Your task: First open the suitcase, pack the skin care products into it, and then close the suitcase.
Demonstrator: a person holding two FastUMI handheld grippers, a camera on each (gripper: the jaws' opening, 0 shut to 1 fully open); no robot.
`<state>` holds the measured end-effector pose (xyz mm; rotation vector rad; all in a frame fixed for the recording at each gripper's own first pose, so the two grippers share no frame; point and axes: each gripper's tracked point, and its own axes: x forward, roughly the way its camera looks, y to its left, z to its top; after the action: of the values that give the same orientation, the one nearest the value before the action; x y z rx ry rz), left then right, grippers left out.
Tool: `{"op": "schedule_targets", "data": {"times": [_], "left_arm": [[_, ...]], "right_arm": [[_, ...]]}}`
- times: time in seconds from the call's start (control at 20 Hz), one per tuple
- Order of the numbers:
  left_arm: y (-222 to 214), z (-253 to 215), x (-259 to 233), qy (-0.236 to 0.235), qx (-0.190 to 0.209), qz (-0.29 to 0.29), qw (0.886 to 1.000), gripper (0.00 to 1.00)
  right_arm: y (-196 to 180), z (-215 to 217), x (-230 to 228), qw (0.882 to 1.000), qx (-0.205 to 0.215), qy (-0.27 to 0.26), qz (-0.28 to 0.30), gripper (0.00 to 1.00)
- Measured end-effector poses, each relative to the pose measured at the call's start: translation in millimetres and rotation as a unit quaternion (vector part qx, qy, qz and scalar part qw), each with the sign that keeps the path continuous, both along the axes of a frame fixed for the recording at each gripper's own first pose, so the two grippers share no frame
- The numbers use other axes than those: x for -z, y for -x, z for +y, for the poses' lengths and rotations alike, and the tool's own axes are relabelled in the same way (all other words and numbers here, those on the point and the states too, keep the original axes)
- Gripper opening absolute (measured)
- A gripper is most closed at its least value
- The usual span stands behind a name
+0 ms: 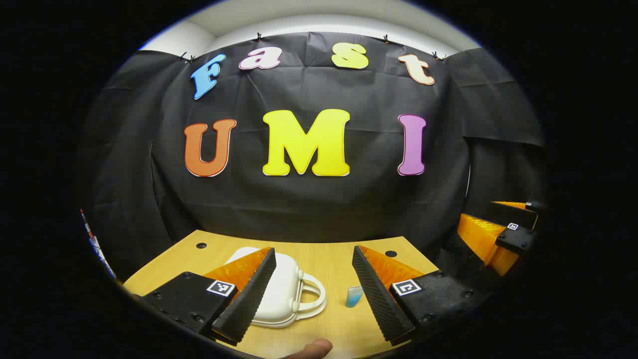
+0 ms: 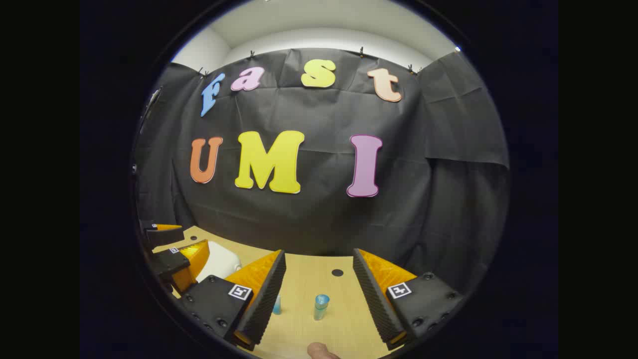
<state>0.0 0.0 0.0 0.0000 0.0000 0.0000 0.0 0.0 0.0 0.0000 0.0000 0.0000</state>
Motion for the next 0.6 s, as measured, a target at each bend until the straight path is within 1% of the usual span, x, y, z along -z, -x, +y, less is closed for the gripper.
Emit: {"op": "schedule_targets", "data": {"times": [0.6], "left_arm": [[-3.1, -0.3, -2.3, -0.007, -0.001, -0.009, 1.000, 0.98]], "right_arm": [[-3.5, 0.3, 4.0, 1.000, -0.003, 0.004, 0.007, 0.80]]}}
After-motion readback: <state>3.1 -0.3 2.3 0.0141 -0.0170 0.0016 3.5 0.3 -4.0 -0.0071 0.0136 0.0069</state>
